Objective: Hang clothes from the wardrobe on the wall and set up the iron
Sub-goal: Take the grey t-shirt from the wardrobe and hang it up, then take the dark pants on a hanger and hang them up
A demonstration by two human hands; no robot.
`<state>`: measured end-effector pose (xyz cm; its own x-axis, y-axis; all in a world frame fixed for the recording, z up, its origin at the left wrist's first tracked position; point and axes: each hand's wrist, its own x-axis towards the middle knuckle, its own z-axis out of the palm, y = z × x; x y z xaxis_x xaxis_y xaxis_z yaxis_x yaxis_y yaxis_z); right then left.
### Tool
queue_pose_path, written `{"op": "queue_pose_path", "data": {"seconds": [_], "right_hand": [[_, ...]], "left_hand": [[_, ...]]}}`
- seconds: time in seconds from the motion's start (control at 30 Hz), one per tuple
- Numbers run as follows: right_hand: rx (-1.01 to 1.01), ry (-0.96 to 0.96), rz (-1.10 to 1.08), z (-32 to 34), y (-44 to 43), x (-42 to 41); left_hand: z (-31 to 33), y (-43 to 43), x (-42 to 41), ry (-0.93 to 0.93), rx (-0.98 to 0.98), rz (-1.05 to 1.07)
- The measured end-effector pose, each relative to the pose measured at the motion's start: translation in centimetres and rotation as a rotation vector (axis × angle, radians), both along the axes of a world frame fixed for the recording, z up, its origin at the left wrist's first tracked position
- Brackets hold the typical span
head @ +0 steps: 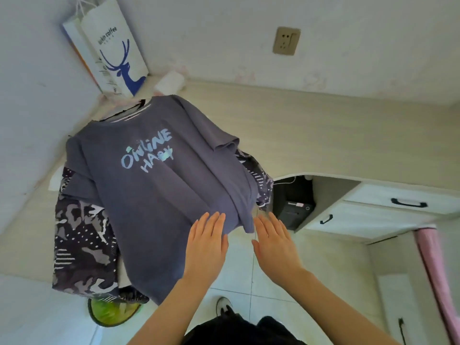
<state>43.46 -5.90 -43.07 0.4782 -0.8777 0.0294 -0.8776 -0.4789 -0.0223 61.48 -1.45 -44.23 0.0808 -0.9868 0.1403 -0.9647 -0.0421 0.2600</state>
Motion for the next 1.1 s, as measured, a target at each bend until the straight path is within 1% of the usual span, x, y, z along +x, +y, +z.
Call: {"op": "queue_pose_path", "data": {"seconds": [0.23,0.4,0.67,0.8,1.1], "right_hand": [[-0.015,-0.014,-0.176,0.8,3.9,-6.9],[-0.014,-0.015,-0.297,0.8,8.0,-13.2],[0.037,-0.05,-0.505,0.6,18.0,-24.3],[0.05,-0.068,-0.634,0.3,23.5,-29.4],[0.073,-0.108,-0.909,0.6,32.9,-38.1]], "left_hand": [[0.7,0.4,-6.8,0.025,0.01,-0.156],[0.8,2.4,-13.1,0.026,0.034,-0.272],[0.6,8.6,-24.8,0.019,0.042,-0.516],[0.6,11.8,-30.5,0.05,0.045,-0.614],[0.9,17.4,-41.6,0.047,0.083,-0.857]]}}
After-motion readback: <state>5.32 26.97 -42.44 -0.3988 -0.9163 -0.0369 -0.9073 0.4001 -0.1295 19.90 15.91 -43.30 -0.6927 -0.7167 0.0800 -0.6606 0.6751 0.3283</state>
